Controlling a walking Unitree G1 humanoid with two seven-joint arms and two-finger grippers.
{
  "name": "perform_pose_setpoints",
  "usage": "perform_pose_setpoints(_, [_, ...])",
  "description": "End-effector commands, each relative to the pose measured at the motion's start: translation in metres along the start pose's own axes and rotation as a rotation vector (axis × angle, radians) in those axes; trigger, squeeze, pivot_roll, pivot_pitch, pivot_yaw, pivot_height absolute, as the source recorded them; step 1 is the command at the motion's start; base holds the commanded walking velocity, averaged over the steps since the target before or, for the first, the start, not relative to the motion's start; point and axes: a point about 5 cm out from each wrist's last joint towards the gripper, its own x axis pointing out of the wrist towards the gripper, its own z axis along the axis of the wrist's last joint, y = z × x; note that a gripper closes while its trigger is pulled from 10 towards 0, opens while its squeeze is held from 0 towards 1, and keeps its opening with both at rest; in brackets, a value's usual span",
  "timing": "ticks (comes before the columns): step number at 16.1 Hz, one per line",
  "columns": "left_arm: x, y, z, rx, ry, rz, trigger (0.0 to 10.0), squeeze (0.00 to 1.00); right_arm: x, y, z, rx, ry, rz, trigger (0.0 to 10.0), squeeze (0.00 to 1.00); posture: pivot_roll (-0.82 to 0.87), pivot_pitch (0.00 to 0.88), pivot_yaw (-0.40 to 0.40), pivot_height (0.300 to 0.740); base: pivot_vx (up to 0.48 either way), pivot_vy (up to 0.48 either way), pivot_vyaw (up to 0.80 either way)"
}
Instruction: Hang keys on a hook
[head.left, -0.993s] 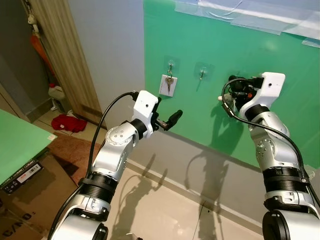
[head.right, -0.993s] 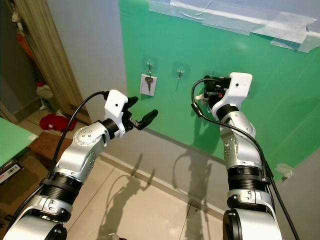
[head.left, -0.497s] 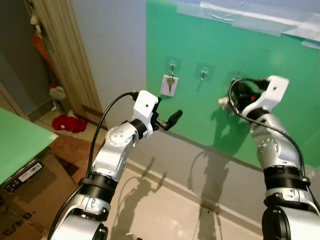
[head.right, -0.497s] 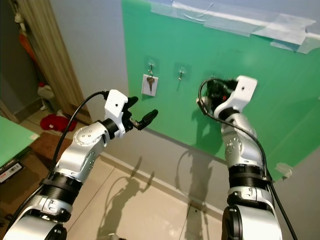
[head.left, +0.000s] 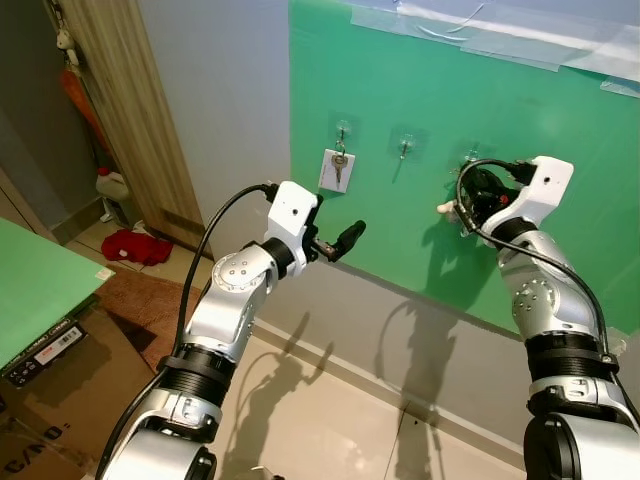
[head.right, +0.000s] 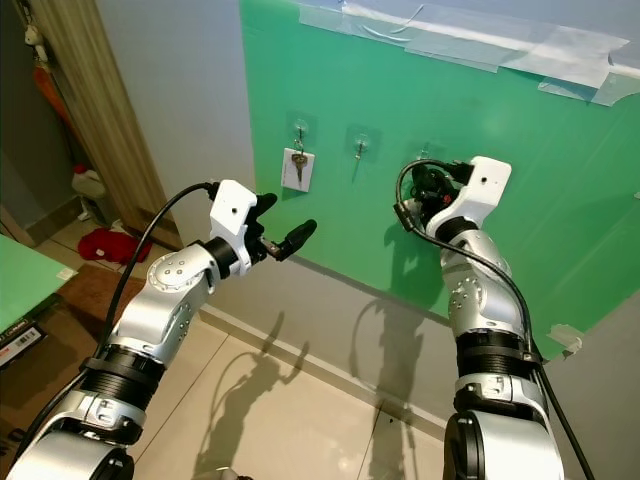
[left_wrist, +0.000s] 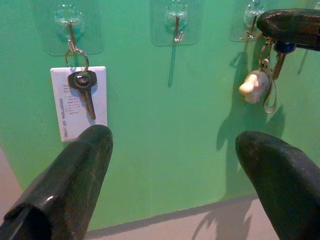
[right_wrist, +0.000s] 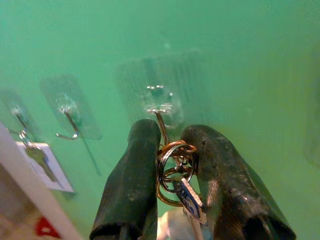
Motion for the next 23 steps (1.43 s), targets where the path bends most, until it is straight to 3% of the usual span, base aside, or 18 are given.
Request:
perform_pose_setpoints(1, [0.000,-0.002,0.002,0.015,-0.007,-0.008,10.0,0.00,-0.001,-0.001,0.010,-0.089,-0.047,-0.007,0.0,0.00,-0.02,0.000,0.001,0.740,0.000,0.000,0.00])
perform_pose_setpoints(6, [0.001,-0.002,0.002,0.021,-0.010,-0.009,10.0,0.00,0.000,0.018,0.030,-0.231,-0.174,0.073,0.0,0.00,-0.02,0.000,0.000,0.740,0.000,0.000,0.00])
perform_pose_setpoints(10, [0.001,-0.002,0.003,0.027,-0.015,-0.007,10.0,0.00,0.000,0.023,0.039,-0.366,-0.240,0.088,0.0,0.00,-0.02,0.000,-0.001,0.740,0.000,0.000,0.00])
perform_pose_setpoints(16, [0.002,-0.003,0.003,0.027,-0.017,-0.008,10.0,0.00,-0.001,0.025,0.039,-0.392,-0.253,0.097,0.0,0.00,-0.02,0.000,-0.002,0.740,0.000,0.000,0.00])
perform_pose_setpoints(23, [0.002,-0.004,0.003,0.029,-0.016,-0.012,10.0,0.00,0.001,0.027,0.027,-0.355,-0.176,0.138,0.0,0.00,-0.02,0.000,-0.003,0.740,0.000,0.000,0.00])
